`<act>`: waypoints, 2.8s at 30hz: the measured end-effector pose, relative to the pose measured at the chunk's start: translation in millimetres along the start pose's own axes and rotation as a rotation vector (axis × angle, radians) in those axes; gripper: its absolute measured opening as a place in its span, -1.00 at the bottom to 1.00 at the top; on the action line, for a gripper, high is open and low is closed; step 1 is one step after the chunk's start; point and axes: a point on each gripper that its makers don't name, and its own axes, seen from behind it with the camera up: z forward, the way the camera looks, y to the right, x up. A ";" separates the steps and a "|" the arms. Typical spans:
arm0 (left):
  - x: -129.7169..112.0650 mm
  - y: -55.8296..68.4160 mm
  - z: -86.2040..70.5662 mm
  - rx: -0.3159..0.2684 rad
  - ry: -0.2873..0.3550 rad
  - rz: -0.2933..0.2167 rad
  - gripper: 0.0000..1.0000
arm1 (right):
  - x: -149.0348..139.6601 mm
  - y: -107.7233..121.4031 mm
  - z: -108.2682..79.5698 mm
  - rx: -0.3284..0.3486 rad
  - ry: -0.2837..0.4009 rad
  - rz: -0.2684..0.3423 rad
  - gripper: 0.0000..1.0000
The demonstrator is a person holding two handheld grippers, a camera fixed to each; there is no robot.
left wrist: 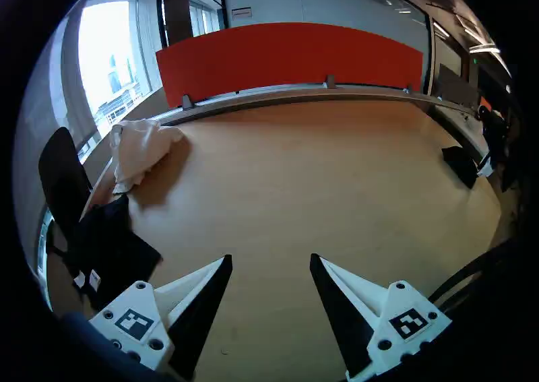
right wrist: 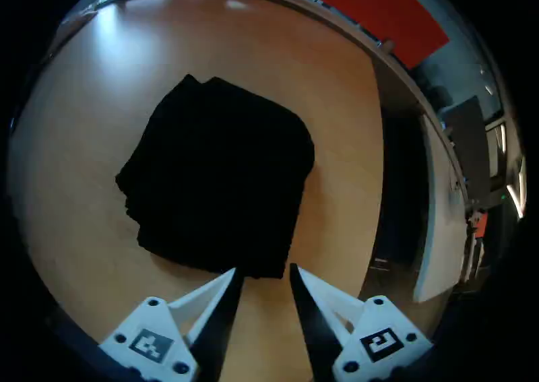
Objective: Fold towel
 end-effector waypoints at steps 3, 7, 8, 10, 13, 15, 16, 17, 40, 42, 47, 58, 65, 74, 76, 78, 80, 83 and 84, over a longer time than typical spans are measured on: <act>1.2 0.3 1.7 -0.003 0.001 0.000 0.70 | 2.0 0.5 -5.6 -0.004 0.019 0.019 0.58; 3.1 1.5 4.3 -0.007 0.005 -0.001 0.70 | 4.4 1.6 -11.9 -0.003 0.039 0.051 0.85; 3.5 1.9 4.8 -0.008 0.006 -0.002 0.70 | 5.0 1.5 -13.3 -0.002 0.044 0.057 0.85; 4.3 2.7 5.5 -0.010 0.007 -0.002 0.70 | 6.8 1.4 -16.3 0.003 0.055 0.068 0.85; 4.8 3.2 6.3 -0.012 0.008 -0.002 0.70 | 10.6 0.5 -21.0 0.014 0.072 0.080 0.85; 4.8 3.0 6.7 -0.012 0.008 -0.002 0.70 | 13.4 -0.5 -24.1 0.023 0.084 0.086 0.85; 4.8 2.7 6.7 -0.011 0.009 -0.003 0.70 | 14.3 -0.9 -25.6 0.026 0.089 0.087 0.85; 4.8 2.4 6.7 -0.010 0.009 -0.003 0.70 | 15.1 -1.2 -27.0 0.029 0.093 0.089 0.85; 3.3 3.4 12.4 -0.018 0.016 -0.024 0.70 | 10.7 -4.1 -41.8 0.038 0.088 0.082 0.85; 2.7 3.6 12.7 -0.019 0.015 -0.028 0.70 | 12.8 -3.7 -42.6 0.038 0.092 0.084 0.85; 3.6 1.8 11.4 -0.013 0.016 -0.026 0.70 | 26.9 -1.7 -41.2 0.041 0.116 0.100 0.85; 0.1 -2.8 5.4 0.008 0.009 -0.027 0.70 | 66.6 5.0 -30.8 0.054 0.168 0.120 0.84; -4.5 -6.6 0.8 0.026 -0.001 -0.031 0.70 | 93.1 10.4 -23.1 0.063 0.195 0.144 0.78; -7.9 -10.6 -3.4 0.046 -0.008 -0.038 0.70 | 113.3 13.1 -13.4 0.074 0.209 0.162 0.70; -8.5 -10.6 -3.6 0.048 -0.010 -0.039 0.70 | 115.4 14.0 -11.4 0.073 0.208 0.165 0.70; -9.0 -10.5 -3.8 0.049 -0.013 -0.039 0.70 | 116.9 14.9 -9.4 0.073 0.207 0.169 0.68; -9.5 -10.7 -4.2 0.050 -0.015 -0.038 0.70 | 117.8 16.2 -5.7 0.073 0.200 0.178 0.61; -10.1 -11.1 -4.8 0.053 -0.020 -0.035 0.70 | 119.8 17.2 -0.2 0.077 0.195 0.202 0.45; -10.2 -11.1 -4.9 0.053 -0.021 -0.034 0.70 | 120.5 17.3 1.5 0.079 0.194 0.211 0.39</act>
